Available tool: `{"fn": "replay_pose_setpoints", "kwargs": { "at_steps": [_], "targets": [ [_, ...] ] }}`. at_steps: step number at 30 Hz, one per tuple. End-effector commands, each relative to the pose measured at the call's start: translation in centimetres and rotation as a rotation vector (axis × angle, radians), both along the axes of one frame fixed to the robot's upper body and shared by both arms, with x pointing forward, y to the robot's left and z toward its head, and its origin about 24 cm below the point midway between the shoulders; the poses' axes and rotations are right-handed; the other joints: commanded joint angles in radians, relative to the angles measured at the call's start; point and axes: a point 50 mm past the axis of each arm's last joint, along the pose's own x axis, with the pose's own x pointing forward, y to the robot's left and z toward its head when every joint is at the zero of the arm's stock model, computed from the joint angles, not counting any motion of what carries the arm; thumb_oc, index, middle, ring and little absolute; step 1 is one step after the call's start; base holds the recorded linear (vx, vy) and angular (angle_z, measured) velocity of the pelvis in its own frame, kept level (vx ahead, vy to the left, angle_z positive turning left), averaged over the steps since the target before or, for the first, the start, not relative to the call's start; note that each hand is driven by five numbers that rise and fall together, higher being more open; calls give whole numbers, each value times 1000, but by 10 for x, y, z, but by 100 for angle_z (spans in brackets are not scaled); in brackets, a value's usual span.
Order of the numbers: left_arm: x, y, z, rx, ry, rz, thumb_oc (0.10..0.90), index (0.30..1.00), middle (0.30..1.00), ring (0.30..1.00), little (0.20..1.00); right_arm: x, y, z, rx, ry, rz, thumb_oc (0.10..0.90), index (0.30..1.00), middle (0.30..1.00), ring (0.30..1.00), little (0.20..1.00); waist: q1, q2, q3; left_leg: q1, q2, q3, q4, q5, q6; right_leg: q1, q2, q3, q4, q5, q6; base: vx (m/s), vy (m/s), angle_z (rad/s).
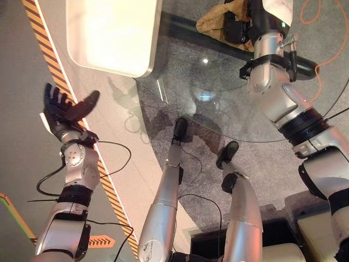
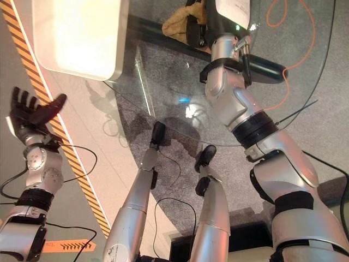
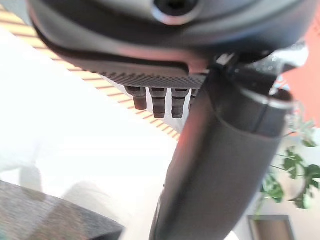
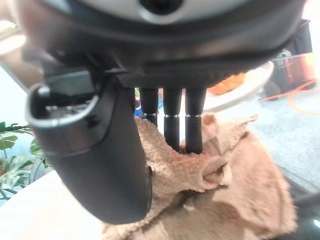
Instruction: Wipe the table with a cloth and put it in the basket.
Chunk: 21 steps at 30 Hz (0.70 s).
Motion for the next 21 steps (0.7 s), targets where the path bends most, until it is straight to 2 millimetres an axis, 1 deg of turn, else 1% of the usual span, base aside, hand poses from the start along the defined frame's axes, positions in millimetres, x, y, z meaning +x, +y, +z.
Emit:
{"fn": "replay_pose_setpoints", "kwargs": {
  "at_steps": [1,5,9,11,13,15,17,21],
  "targets": [
    [-25,28,52,95,-252,192,800,900,900,900,900,-19,-14,25,14,-190,-13,100,300,300,300,200,-2,-26,-13,5,-54,72,112,-116,78,56,36,12,-175,137,38,0,0,0],
    [-30,7,83,178,-383,160,800,900,900,900,900,-30,-15,26,21,-229,33,100,300,300,300,200,-15,-34,-13,9,-50,79,111,-119,78,58,41,20,-175,139,42,0,0,0],
    [-36,-13,101,237,-465,99,800,900,900,900,900,-40,-18,23,23,-252,67,100,300,300,300,200,-25,-40,-13,12,-52,84,111,-118,79,60,44,27,-174,140,44,0,0,0],
    [-39,-22,104,271,-494,62,800,900,900,900,900,-44,-20,20,24,-259,87,100,300,300,300,200,-30,-43,-13,15,-52,86,110,-118,79,62,45,29,-174,141,46,0,0,0],
    [-42,-27,106,292,-508,42,800,900,900,900,900,-47,-22,18,24,-264,95,100,300,300,300,200,-32,-45,-13,19,-52,88,110,-119,80,64,44,30,-173,141,47,0,0,0],
    [-43,-30,106,306,-516,26,800,900,900,900,900,-48,-22,17,22,-266,103,100,300,300,300,200,-34,-45,-13,19,-52,89,110,-119,81,64,45,32,-174,142,48,0,0,0],
    [-48,-41,105,363,-546,-37,800,900,900,900,900,-57,-22,15,15,-276,133,100,300,300,300,200,-42,-47,-13,23,-53,92,108,-119,82,64,47,38,-176,146,50,2,11,-7],
    [-53,-51,104,425,-563,-111,800,900,900,900,900,-65,-25,12,6,-285,167,100,300,300,300,200,-50,-45,-13,28,-52,98,105,-118,83,67,48,44,-177,148,51,3,17,-5]
  ]
}}
